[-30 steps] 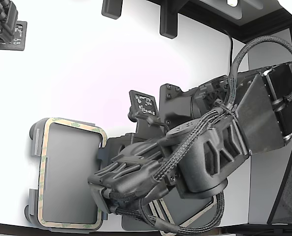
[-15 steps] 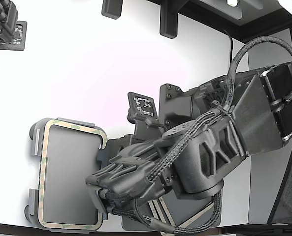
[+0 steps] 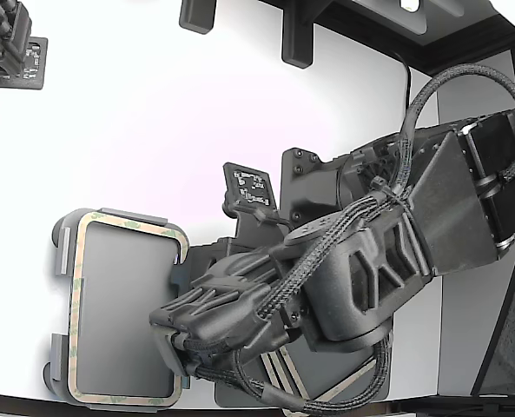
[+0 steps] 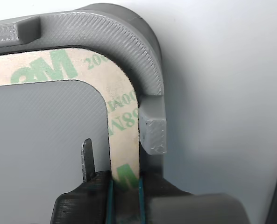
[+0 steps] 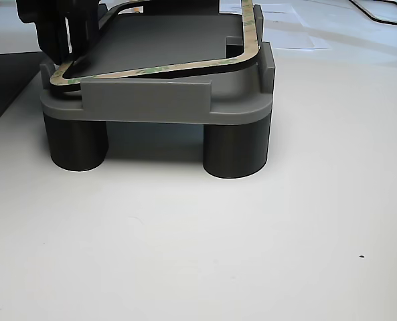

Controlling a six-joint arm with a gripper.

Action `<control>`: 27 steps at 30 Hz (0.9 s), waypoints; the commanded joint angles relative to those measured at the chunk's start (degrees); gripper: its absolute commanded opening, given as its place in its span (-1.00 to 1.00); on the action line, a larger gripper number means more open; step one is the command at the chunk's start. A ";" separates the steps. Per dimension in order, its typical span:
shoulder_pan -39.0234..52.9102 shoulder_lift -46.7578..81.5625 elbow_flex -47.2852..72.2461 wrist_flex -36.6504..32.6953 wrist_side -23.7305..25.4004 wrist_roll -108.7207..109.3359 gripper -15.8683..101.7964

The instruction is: Move top rectangular frame to the holder.

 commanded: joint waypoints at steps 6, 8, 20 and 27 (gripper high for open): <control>0.35 0.79 -4.92 -0.18 2.81 -1.85 0.97; 1.23 1.58 -6.94 -1.05 6.33 -4.57 0.97; 5.98 21.36 -3.69 -13.18 31.11 -40.87 0.97; 0.00 42.98 15.73 -24.79 31.11 -75.06 0.97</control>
